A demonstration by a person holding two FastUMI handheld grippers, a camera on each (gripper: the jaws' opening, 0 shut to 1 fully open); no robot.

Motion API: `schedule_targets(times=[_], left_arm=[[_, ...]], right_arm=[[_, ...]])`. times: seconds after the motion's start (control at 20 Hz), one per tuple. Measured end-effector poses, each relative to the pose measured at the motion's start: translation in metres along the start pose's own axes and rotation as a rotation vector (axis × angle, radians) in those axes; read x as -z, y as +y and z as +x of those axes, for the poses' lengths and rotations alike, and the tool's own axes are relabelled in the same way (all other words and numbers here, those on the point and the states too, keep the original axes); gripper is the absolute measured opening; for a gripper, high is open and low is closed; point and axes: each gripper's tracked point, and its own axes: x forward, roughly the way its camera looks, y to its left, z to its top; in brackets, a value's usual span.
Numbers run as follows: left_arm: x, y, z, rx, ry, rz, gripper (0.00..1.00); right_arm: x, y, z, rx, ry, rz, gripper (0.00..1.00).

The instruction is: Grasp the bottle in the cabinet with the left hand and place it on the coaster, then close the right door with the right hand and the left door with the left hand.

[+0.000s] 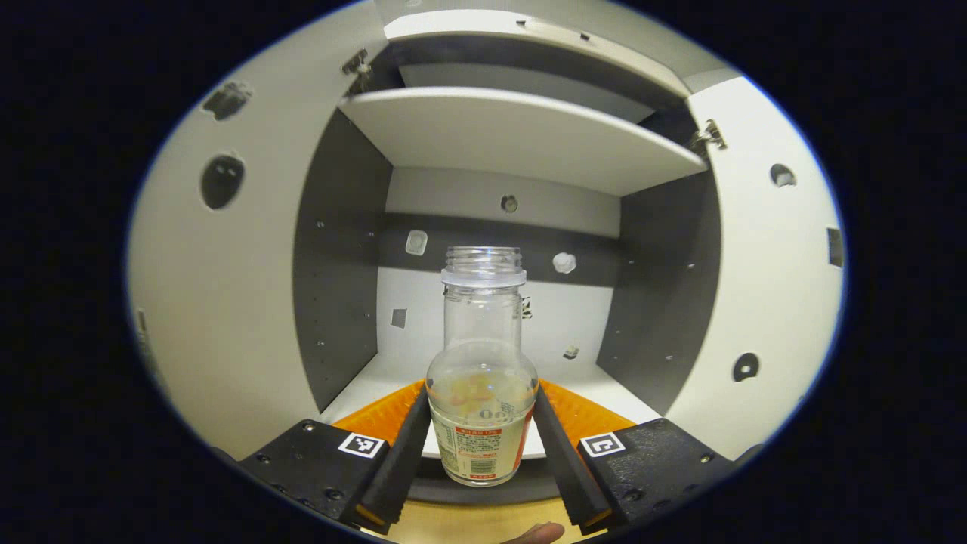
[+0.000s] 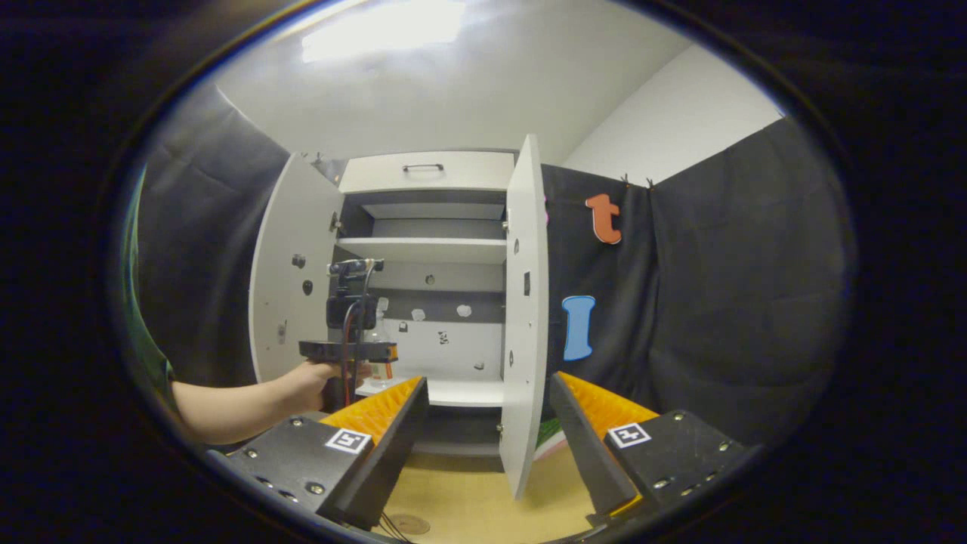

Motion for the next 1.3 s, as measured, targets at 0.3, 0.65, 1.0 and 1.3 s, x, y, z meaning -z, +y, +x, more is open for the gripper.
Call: schedule_targets(times=[0.3, 0.65, 1.0, 1.3], left_arm=[[-0.017, -0.004, -0.105, -0.025, -0.018, -0.024, 0.79], [0.002, -0.024, -0.185, -0.001, -0.036, -0.024, 0.80], [0.107, -0.047, -0.203, 0.077, 0.058, -0.046, 0.80], [0.225, -0.063, -0.208, 0.200, 0.095, 0.016, 0.80]], right_arm=[[-0.010, -0.017, -0.067, -0.030, -0.002, 0.032, 0.98], [-0.012, -0.056, -0.088, 0.014, -0.014, 0.046, 1.00], [0.006, -0.084, -0.072, 0.082, 0.010, 0.054, 0.98], [0.020, -0.091, -0.046, 0.117, 0.056, 0.021, 0.98]])
